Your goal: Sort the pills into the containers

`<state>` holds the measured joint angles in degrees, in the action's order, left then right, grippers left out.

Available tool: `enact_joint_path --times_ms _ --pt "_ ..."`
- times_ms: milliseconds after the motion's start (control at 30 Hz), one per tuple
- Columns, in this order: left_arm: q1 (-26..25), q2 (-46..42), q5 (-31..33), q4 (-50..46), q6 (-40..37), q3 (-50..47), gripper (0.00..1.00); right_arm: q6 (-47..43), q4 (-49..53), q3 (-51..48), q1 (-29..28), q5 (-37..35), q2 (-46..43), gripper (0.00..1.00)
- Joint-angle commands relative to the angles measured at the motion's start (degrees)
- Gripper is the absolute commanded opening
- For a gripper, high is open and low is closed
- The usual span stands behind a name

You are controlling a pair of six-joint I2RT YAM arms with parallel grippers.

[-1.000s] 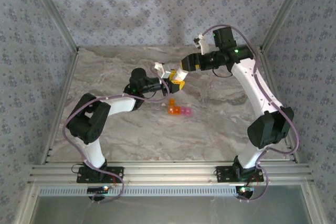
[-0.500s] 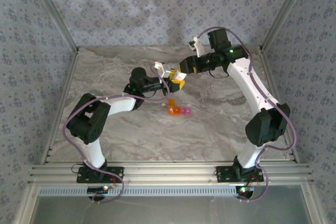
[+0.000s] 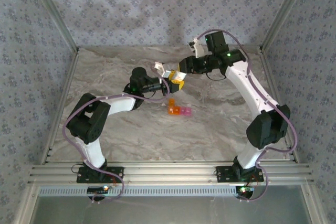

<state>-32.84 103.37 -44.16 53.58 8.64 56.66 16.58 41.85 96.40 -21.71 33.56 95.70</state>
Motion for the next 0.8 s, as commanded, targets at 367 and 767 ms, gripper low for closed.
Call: enact_joint_path --times_ms 367,767 --pt "-0.8 -2.1 -1.7 4.8 -0.9 1.9 0.0 15.3 -8.1 -6.6 -5.3 -11.0 -3.3 0.42" --pt "-0.9 -2.1 -1.8 4.6 -1.0 2.0 0.0 11.4 -3.1 0.5 -2.6 -9.5 -3.5 0.68"
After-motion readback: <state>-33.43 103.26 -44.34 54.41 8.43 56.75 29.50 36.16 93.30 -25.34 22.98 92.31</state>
